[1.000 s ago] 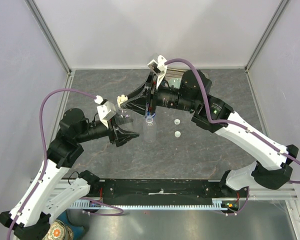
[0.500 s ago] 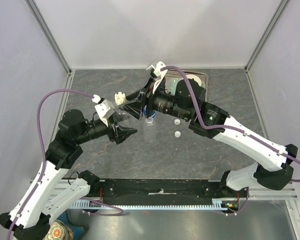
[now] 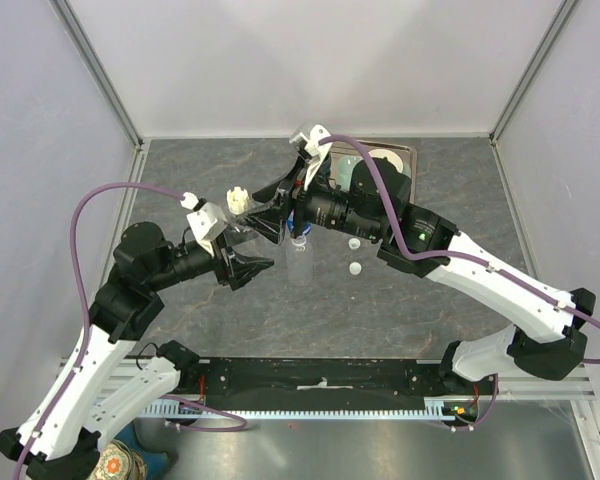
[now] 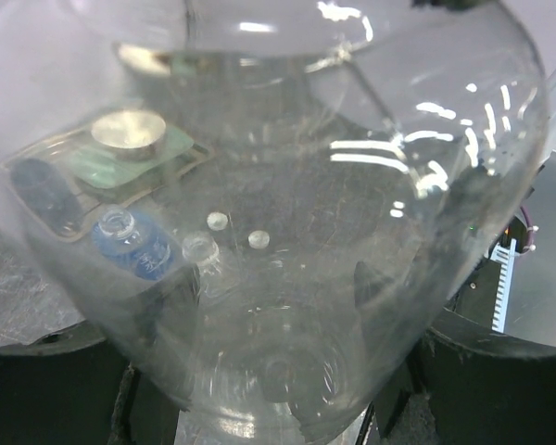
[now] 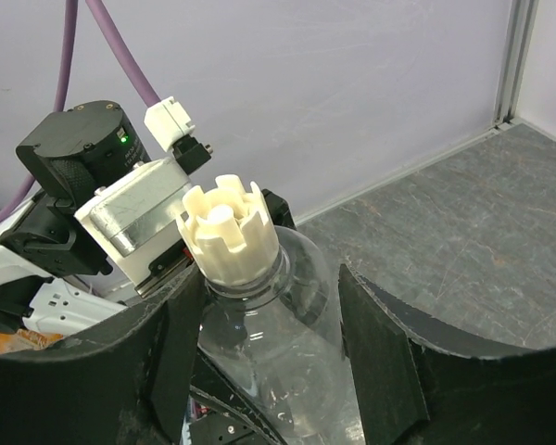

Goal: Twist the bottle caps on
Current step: Screw the bottle cap onto the plastic bottle, then place the plastic bottle at the center of the board.

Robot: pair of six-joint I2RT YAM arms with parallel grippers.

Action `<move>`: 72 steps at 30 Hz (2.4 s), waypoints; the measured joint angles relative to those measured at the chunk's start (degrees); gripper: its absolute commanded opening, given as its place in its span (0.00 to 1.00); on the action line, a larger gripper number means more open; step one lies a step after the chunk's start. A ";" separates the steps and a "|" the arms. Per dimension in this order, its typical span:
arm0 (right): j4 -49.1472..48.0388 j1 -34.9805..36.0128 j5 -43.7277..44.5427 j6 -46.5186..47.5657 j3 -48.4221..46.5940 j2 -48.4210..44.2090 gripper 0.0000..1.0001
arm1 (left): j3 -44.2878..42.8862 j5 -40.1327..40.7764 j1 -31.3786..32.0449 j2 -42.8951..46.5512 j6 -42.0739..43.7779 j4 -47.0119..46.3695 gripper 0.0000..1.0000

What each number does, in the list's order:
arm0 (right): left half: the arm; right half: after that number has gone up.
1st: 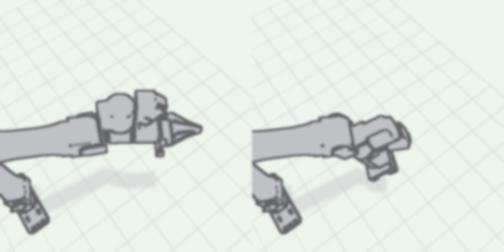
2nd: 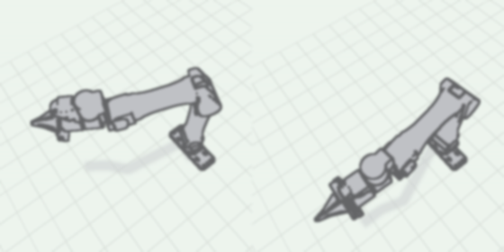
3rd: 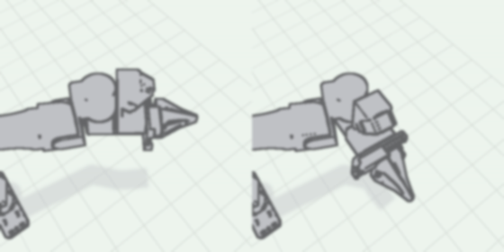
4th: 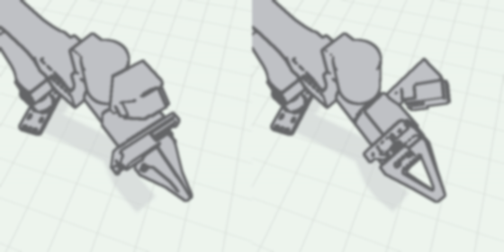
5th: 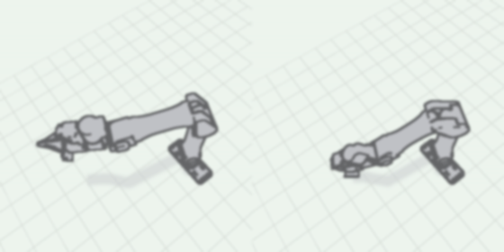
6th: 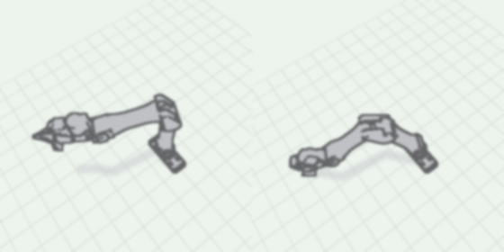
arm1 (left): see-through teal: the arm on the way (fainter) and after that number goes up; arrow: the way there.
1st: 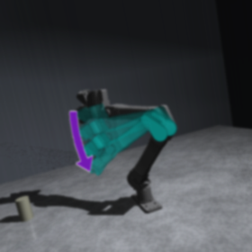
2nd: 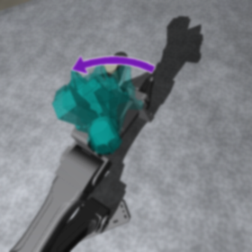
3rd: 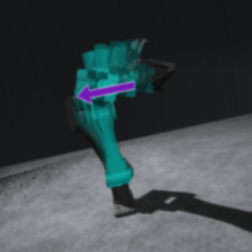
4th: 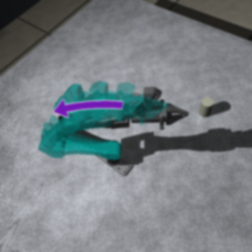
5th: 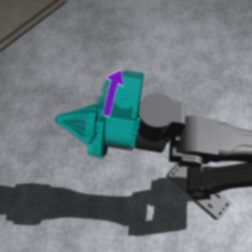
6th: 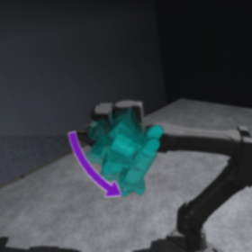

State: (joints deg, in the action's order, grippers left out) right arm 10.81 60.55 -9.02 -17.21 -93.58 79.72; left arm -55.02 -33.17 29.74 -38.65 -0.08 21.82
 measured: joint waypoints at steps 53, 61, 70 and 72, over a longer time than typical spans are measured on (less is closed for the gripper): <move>1.70 4.68 3.54 7.67 1.97 1.81 0.69 | -1.44 0.44 -0.55 0.83 -0.52 -1.09 0.31; 1.81 4.70 9.46 12.22 2.23 -4.68 0.82 | -2.36 7.80 -0.74 -0.98 5.92 -0.48 0.19; 1.88 4.70 15.02 16.04 5.92 -13.29 0.82 | -1.75 18.08 -6.05 -11.52 12.83 -9.66 0.07; 1.99 4.70 15.87 16.81 6.86 -13.97 0.82 | -1.90 17.73 -10.29 -16.20 12.33 -12.76 0.05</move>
State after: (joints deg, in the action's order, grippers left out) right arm 12.80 65.25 6.85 -0.40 -86.72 65.76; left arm -56.93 -15.44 19.44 -54.85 12.25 9.06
